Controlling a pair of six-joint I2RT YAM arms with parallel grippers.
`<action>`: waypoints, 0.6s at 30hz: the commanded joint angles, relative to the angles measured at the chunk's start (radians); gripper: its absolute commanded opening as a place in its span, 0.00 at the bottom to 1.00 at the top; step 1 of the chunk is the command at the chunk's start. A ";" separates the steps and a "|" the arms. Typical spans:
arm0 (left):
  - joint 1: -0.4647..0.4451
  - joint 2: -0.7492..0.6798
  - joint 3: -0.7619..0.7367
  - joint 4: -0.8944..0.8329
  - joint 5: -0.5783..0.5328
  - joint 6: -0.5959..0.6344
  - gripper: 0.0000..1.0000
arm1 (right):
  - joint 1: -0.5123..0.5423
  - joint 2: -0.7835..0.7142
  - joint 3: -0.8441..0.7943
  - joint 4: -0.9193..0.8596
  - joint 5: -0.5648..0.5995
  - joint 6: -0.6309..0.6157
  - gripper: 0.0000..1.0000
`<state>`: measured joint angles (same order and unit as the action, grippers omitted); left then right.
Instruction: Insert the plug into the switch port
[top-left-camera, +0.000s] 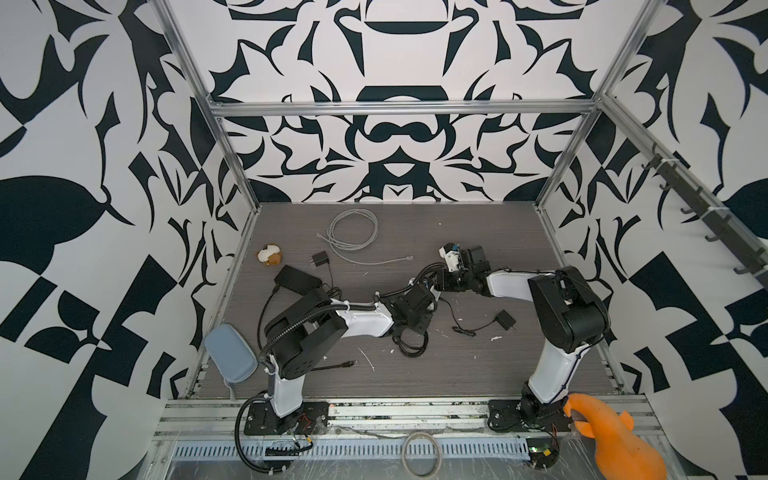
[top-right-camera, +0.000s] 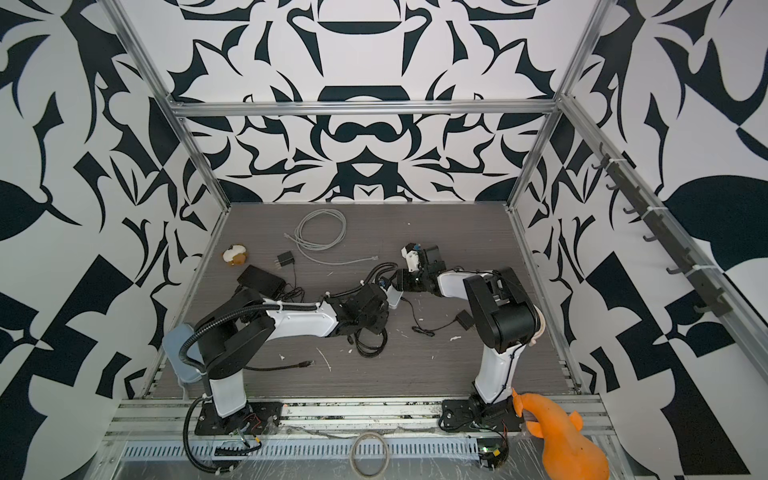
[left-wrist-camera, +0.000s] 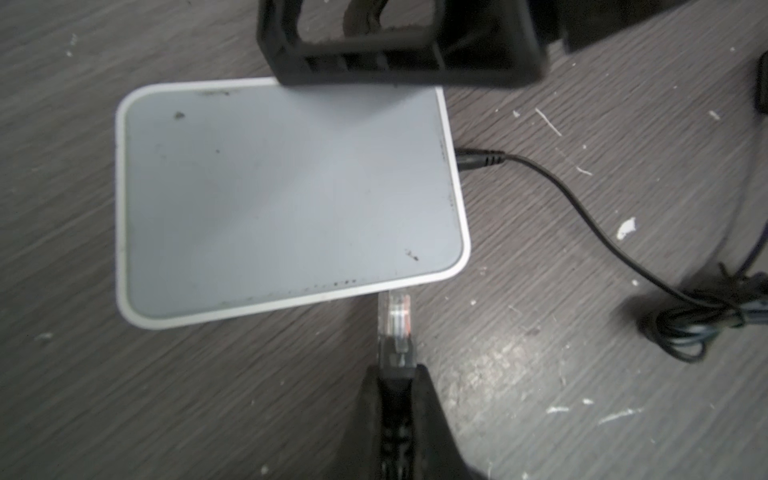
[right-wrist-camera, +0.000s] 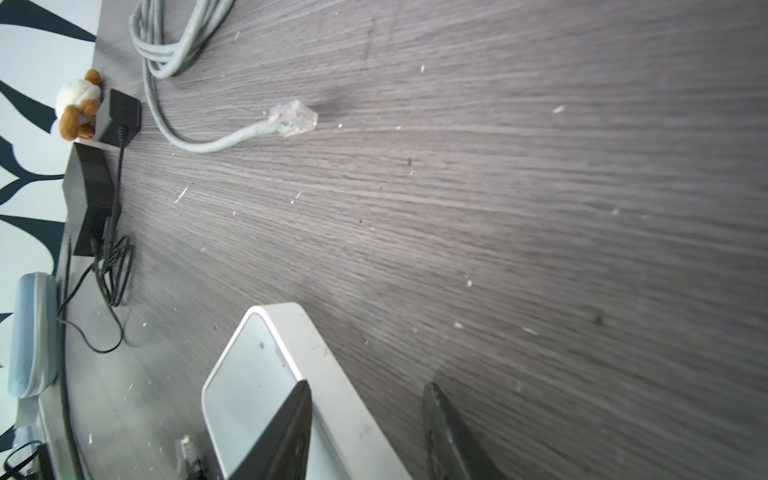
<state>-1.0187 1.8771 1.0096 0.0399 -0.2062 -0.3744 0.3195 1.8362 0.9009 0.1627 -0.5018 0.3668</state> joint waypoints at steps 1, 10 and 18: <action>-0.008 0.050 -0.022 -0.040 -0.033 -0.041 0.03 | -0.002 0.015 0.011 -0.045 -0.010 0.020 0.46; -0.041 0.040 -0.015 -0.074 -0.032 -0.075 0.03 | -0.002 0.020 -0.040 -0.052 0.018 0.080 0.43; -0.057 0.071 -0.003 -0.100 -0.054 -0.121 0.03 | -0.002 0.017 -0.033 -0.083 0.018 0.077 0.42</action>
<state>-1.0618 1.8973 1.0302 0.0338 -0.2653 -0.4500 0.3157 1.8404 0.8886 0.1848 -0.5049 0.4316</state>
